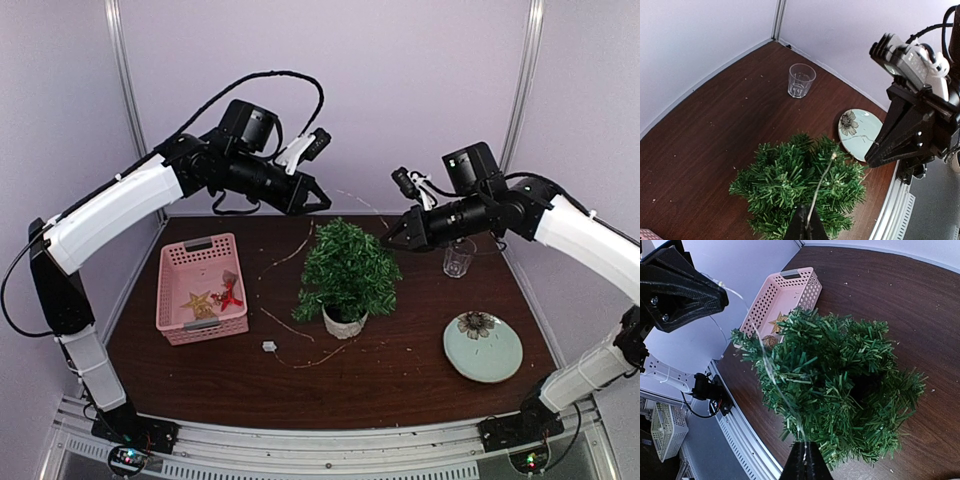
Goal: Decorate the small christmas tree
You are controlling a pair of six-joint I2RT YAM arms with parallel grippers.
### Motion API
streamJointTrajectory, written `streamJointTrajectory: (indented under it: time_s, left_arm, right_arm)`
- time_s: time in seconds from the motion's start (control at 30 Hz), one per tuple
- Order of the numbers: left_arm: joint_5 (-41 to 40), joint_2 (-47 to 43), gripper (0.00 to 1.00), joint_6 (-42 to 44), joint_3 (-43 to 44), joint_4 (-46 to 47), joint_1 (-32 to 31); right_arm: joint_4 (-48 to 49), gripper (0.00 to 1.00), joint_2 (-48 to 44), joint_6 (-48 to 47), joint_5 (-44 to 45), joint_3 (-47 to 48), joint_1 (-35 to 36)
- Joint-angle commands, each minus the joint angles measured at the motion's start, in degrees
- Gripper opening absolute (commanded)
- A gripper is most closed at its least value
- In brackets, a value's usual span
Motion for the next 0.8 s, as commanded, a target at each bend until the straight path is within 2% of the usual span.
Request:
streamJointTrajectory:
  time_s: [0.0,0.77]
  left_arm:
    - [-1.7,0.7,0.0,1.6,1.6,-0.6,0.4]
    - [-6.7,4.4,0.0,-0.1,1.7,-5.6,0.4]
  right_arm:
    - [-1.6,0.0,-2.0,1.7,-1.0,-0.2,-1.6]
    - [-0.7,0.0,3.2,4.0,0.2,-4.3,-2.2]
